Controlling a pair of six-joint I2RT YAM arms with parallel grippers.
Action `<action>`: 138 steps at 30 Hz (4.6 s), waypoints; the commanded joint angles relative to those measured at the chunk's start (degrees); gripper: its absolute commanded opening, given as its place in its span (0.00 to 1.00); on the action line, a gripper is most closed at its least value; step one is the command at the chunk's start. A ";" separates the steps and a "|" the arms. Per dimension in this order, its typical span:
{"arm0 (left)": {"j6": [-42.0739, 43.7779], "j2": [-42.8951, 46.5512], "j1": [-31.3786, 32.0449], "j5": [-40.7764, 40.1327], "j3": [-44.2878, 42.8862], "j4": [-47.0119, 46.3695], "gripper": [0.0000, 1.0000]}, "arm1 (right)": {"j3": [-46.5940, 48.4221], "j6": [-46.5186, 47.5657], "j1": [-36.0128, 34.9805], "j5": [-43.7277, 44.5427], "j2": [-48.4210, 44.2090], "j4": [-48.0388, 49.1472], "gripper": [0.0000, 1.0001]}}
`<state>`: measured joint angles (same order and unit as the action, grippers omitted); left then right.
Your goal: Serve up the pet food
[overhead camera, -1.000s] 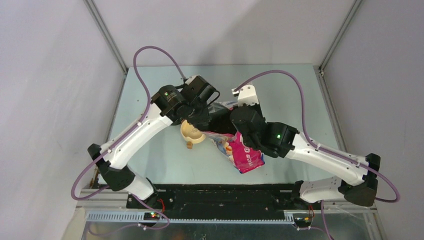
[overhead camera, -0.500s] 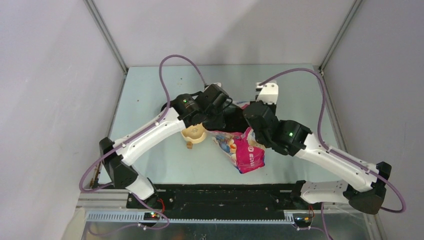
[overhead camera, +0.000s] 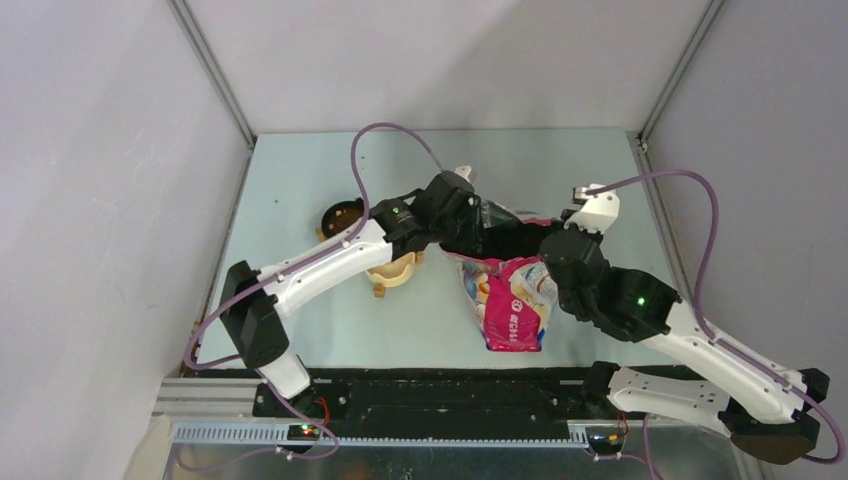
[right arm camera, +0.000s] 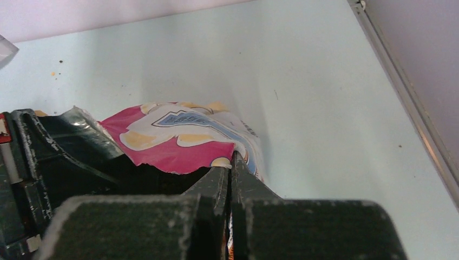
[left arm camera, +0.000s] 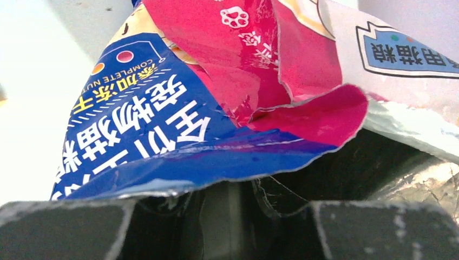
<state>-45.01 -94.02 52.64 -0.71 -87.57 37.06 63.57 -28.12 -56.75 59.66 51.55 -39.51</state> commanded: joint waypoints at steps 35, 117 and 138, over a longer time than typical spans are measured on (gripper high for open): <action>-20.81 33.40 0.15 1.88 38.23 -40.48 0.00 | -2.50 -0.92 0.72 11.66 -6.39 6.93 0.00; -35.41 45.74 -11.11 15.39 63.47 -78.92 0.00 | -3.91 0.32 -5.06 11.73 -11.25 10.73 0.00; -29.42 72.66 -21.66 7.08 65.93 -51.56 0.00 | -3.89 1.51 -6.04 12.71 -10.75 11.32 0.00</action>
<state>-76.93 -26.00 32.75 9.80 -22.17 -20.32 57.06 -25.87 -61.78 67.70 42.68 -36.21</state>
